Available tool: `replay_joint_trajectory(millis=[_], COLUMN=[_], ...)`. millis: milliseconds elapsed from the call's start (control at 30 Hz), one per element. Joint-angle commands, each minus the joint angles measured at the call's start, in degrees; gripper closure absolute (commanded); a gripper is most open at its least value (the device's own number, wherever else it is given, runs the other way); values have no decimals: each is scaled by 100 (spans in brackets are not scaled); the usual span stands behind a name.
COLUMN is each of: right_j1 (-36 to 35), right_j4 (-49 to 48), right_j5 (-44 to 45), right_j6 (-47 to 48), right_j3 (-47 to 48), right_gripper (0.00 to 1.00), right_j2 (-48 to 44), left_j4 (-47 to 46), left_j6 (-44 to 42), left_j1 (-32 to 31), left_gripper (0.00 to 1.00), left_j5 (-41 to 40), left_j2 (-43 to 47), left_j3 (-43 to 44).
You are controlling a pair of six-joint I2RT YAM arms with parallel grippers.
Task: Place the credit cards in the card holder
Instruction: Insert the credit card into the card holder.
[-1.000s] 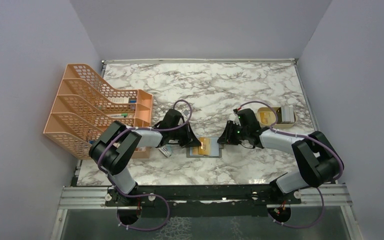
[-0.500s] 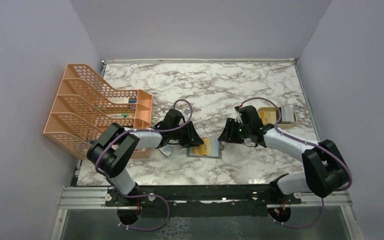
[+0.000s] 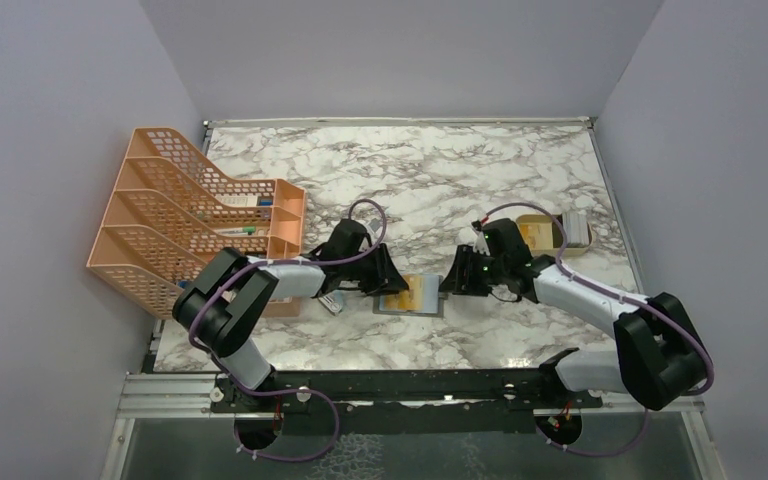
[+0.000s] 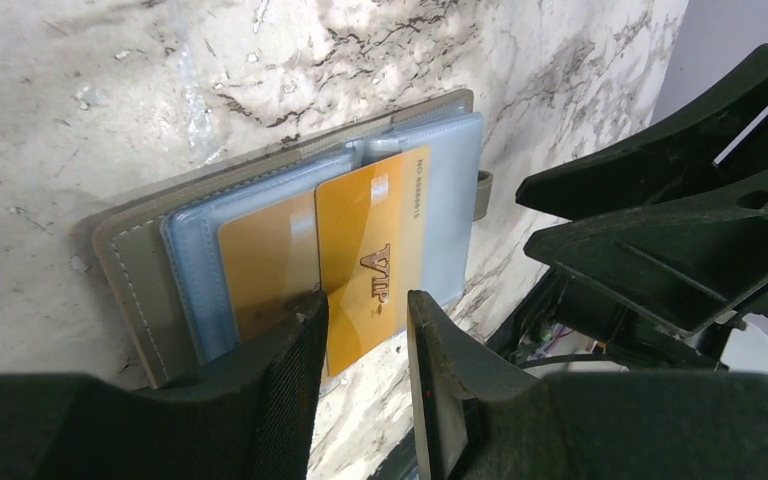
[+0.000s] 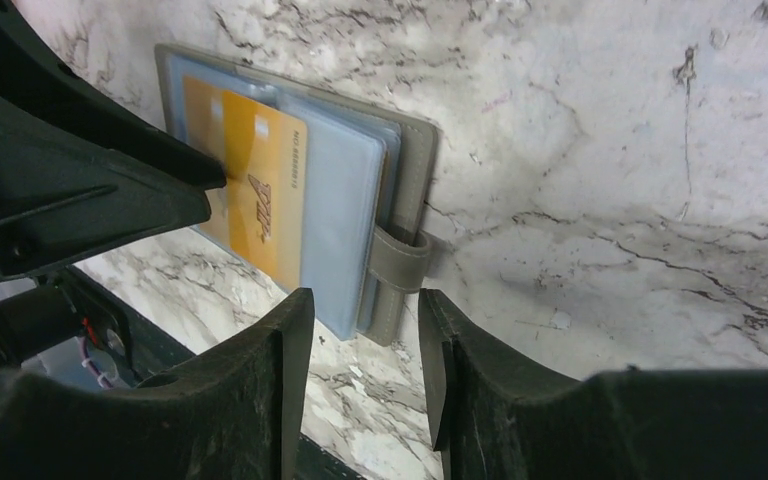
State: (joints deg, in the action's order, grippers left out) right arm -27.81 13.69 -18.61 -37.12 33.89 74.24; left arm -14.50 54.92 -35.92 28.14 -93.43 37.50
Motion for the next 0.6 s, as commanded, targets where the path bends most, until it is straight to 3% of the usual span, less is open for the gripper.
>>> replay_joint_trajectory(millis=[0,567], right_j1=[-61,-204], right_j4=[-303,-1341], right_j5=[-219,-262], right_j6=[-143,-432], right_j3=[-153,-661], right_gripper=[57,70], right_j2=[80,315], left_j4=[-42,-415], left_j6=[-42,195], left_j1=[-111,-464], left_gripper=[63,66], left_j5=[-70,23], left_j2=[-148,-561], left_j3=[94,446])
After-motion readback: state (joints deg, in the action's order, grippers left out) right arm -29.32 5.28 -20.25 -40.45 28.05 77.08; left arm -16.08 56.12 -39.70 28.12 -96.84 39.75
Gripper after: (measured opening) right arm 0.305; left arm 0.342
